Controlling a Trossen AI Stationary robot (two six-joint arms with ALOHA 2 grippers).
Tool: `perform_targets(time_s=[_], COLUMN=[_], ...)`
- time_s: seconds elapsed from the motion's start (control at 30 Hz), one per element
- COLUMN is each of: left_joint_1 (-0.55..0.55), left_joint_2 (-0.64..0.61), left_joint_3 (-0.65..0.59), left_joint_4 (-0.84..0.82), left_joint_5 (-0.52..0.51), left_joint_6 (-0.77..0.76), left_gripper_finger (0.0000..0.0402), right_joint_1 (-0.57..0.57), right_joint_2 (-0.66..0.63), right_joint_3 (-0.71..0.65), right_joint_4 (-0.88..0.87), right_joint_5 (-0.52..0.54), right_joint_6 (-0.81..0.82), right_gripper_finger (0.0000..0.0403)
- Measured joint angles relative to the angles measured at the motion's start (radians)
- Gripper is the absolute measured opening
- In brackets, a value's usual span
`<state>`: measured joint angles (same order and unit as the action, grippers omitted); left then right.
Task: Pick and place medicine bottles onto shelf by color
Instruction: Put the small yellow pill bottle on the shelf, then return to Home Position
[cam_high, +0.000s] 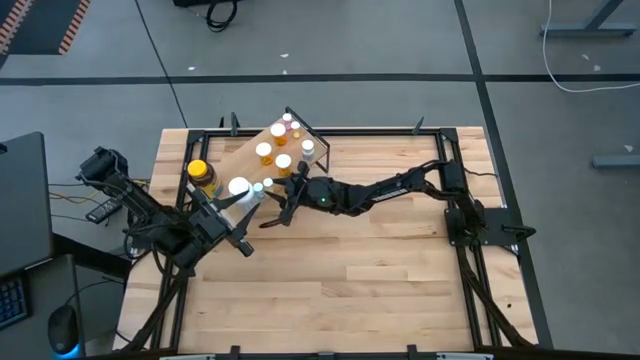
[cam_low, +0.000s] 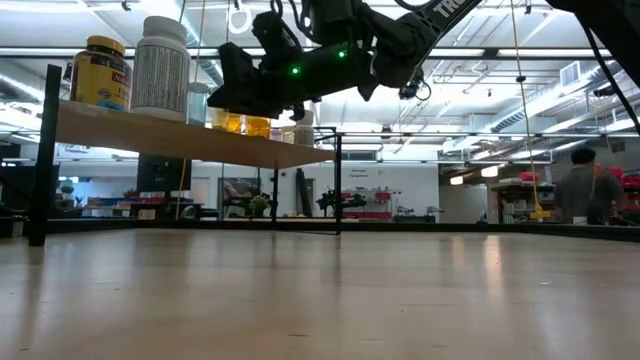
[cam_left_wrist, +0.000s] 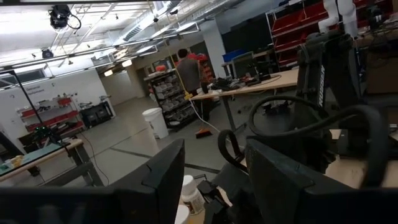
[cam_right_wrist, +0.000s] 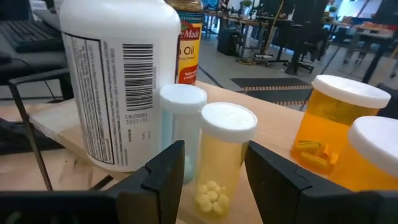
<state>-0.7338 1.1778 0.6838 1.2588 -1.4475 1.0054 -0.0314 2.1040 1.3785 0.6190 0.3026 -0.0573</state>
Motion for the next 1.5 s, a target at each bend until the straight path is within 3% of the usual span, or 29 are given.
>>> perform_targets(time_s=[0.3, 0.83, 1.33, 1.5], left_joint_1=[0.0, 0.0, 0.0, 0.0], left_joint_2=[0.0, 0.0, 0.0, 0.0], left_joint_3=[0.0, 0.0, -0.001, -0.001], left_joint_4=[0.0, 0.0, -0.016, -0.017], left_joint_5=[0.0, 0.0, 0.0, 0.0], left_joint_6=[0.0, -0.003, -0.025, -0.025], left_gripper_finger=[0.018, 0.0177, 0.0179, 0.018], right_joint_1=[0.017, 0.036, 0.045, 0.079], right_joint_2=[0.0, 0.0, -0.001, -0.004], right_joint_3=[0.0, 0.0, 0.002, 0.002], right_joint_4=[-0.014, -0.076, -0.185, -0.195], right_joint_5=[0.079, 0.126, 0.114, 0.051], right_joint_6=[-0.051, -0.051, -0.007, -0.006], right_gripper_finger=[0.0175, 0.0175, 0.0175, 0.0175])
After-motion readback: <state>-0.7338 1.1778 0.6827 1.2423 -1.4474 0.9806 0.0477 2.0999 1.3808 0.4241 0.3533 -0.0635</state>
